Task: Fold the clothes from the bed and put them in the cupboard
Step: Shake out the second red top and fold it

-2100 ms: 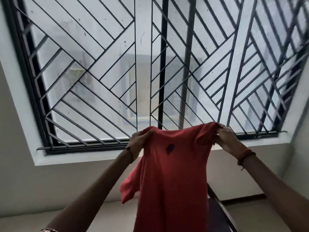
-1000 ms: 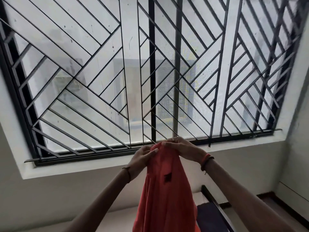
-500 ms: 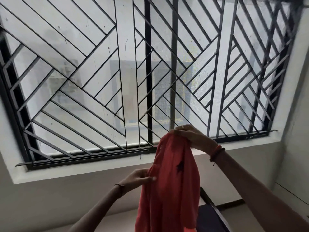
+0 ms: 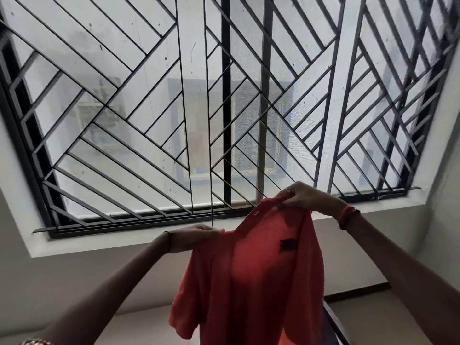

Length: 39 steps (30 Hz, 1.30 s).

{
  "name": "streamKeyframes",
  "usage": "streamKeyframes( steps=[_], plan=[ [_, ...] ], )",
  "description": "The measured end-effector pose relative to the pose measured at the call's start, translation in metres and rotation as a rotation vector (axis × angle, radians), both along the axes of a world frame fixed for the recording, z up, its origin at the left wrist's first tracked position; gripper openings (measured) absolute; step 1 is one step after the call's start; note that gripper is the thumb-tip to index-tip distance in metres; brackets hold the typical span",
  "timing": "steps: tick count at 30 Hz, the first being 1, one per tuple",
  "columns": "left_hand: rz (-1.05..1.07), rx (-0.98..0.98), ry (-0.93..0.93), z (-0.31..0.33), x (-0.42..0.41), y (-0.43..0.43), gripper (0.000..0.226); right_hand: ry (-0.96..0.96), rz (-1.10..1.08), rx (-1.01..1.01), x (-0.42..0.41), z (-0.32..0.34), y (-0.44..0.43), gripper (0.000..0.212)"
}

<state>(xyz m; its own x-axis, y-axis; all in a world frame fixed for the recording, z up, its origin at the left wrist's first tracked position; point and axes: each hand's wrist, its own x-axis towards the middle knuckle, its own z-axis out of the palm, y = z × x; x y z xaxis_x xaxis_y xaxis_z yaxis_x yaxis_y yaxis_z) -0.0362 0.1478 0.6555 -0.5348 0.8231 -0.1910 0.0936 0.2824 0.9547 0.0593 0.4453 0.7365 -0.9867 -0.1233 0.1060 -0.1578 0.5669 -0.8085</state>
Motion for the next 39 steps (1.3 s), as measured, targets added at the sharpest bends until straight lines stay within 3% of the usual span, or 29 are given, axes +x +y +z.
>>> streamKeyframes(
  steps=[6,10,12,15,19,20,23,26,27,29,32,36,39],
  plan=[
    [-0.057,-0.098,-0.086,-0.005,0.001,0.008,0.045,0.020,0.119,-0.319,0.003,-0.007,-0.008,0.019],
    [-0.160,-0.089,-0.188,-0.016,0.004,0.008,0.047,0.005,0.206,-0.398,0.011,-0.006,-0.025,0.004],
    [-0.167,-0.093,-0.176,-0.020,0.005,0.010,0.054,0.016,0.192,-0.412,0.013,-0.006,-0.028,0.008],
    [-0.158,-0.186,0.006,-0.018,0.007,0.011,0.049,0.037,0.201,-0.410,0.013,-0.010,-0.030,0.002],
    [-0.220,-0.369,0.367,-0.016,0.011,0.013,0.043,0.065,0.222,-0.355,0.014,-0.015,-0.037,0.022],
    [-0.209,-0.399,0.436,-0.017,0.012,0.013,0.045,0.078,0.211,-0.364,0.014,-0.017,-0.038,0.018],
    [-0.166,-0.318,0.502,-0.021,0.015,0.006,0.045,0.118,0.172,-0.432,0.016,-0.015,-0.040,0.011],
    [-0.077,-0.169,0.442,-0.017,0.012,-0.005,0.009,0.141,0.120,-0.498,0.022,-0.010,-0.037,0.011],
    [-0.028,-0.109,0.410,-0.013,0.011,-0.009,0.013,0.142,0.098,-0.501,0.022,-0.009,-0.034,0.002],
    [0.023,-0.023,0.350,-0.003,0.008,-0.022,0.015,0.149,0.051,-0.477,0.023,-0.008,-0.028,0.019],
    [0.034,0.031,0.245,0.012,0.005,-0.040,0.016,0.106,0.040,-0.435,0.029,-0.008,-0.024,0.020],
    [0.093,0.093,0.202,0.019,0.000,-0.048,0.045,0.039,0.036,-0.488,0.030,-0.009,-0.025,0.008],
    [0.143,0.178,0.227,0.033,0.001,-0.041,0.047,-0.022,0.027,-0.528,0.027,-0.013,-0.028,0.039]
  ],
)
